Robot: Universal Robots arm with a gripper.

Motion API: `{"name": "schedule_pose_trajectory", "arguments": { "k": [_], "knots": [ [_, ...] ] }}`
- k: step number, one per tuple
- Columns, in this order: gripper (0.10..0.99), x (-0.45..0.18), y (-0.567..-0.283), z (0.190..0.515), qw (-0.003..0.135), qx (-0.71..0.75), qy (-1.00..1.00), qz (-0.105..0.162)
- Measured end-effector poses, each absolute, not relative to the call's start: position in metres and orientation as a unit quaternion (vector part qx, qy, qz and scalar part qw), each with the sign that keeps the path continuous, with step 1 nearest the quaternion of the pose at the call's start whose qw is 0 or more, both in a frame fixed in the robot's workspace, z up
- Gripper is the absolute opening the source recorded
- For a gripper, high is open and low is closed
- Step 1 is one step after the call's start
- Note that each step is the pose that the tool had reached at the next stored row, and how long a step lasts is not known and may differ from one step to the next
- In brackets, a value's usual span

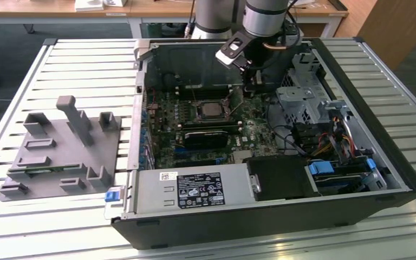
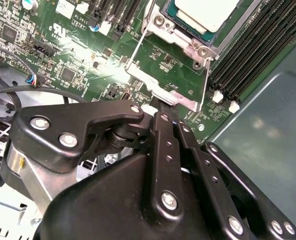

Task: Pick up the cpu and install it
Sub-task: 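Close the cpu cover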

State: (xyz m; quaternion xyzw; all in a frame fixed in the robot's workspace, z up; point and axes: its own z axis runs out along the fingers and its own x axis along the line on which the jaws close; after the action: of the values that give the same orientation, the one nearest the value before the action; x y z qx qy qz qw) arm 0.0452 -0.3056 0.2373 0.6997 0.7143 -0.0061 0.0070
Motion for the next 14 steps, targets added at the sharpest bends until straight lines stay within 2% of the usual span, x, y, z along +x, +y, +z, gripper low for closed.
{"name": "schedule_pose_trajectory", "arguments": {
  "k": [14],
  "knots": [
    [0.106,0.0416,-0.3056,0.2373,0.007,0.700,0.714,-0.006]
  ]
}}
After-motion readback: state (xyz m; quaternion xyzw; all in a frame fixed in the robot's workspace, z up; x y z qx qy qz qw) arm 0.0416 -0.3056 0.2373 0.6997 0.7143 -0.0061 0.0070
